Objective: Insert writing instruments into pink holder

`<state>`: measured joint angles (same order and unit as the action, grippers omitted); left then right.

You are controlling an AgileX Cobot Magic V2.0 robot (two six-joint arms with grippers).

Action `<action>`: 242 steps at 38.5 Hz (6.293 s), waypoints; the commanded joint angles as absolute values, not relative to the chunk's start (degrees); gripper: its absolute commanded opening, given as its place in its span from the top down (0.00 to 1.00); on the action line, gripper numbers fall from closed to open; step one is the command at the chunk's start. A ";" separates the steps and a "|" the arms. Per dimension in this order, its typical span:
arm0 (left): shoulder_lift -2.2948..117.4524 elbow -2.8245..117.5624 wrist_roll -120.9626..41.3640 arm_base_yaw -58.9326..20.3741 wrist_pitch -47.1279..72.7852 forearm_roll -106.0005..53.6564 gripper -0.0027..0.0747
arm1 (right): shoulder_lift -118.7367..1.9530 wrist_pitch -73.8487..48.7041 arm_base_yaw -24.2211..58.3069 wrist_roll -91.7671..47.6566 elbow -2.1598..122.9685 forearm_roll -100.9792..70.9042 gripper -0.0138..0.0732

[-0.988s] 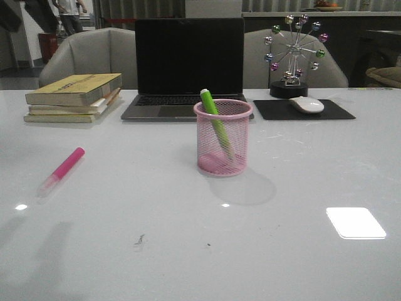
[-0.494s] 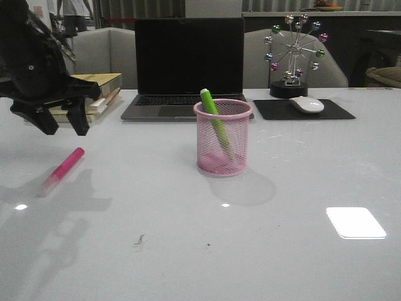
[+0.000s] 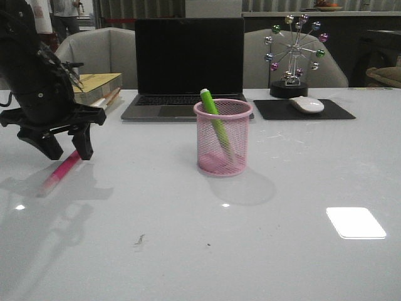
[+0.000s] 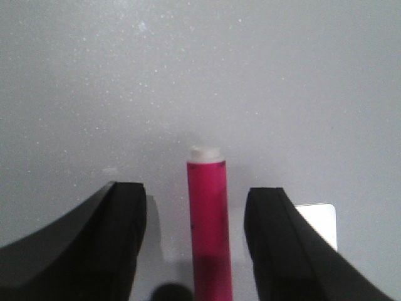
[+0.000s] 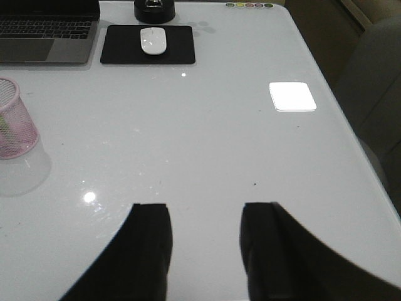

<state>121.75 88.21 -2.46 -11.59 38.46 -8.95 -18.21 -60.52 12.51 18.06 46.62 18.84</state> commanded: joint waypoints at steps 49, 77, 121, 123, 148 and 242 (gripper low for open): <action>121.06 95.76 -1.92 -13.77 34.01 -16.12 0.85 | -18.82 -56.60 12.19 18.11 47.79 20.69 0.39; 110.73 103.56 -2.51 -28.39 1.26 -16.12 0.85 | -18.82 -56.58 12.19 18.11 47.79 21.32 0.39; 112.62 80.28 -1.57 -40.43 -33.91 -16.30 0.75 | -18.82 -56.61 12.19 18.11 47.79 24.21 0.39; 112.84 80.28 0.00 -40.43 -33.91 -16.61 0.64 | -18.82 -56.61 12.19 18.11 47.79 24.21 0.39; 102.66 80.28 0.64 -38.76 -23.88 -5.34 0.39 | -18.82 -56.04 12.19 18.11 47.79 24.27 0.39; 16.18 39.40 0.64 -9.89 24.78 2.31 0.48 | -18.82 -55.63 12.19 17.43 47.79 22.67 0.79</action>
<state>15.58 37.88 0.50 -9.99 29.49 2.21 -18.21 -58.90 12.51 17.86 46.62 21.31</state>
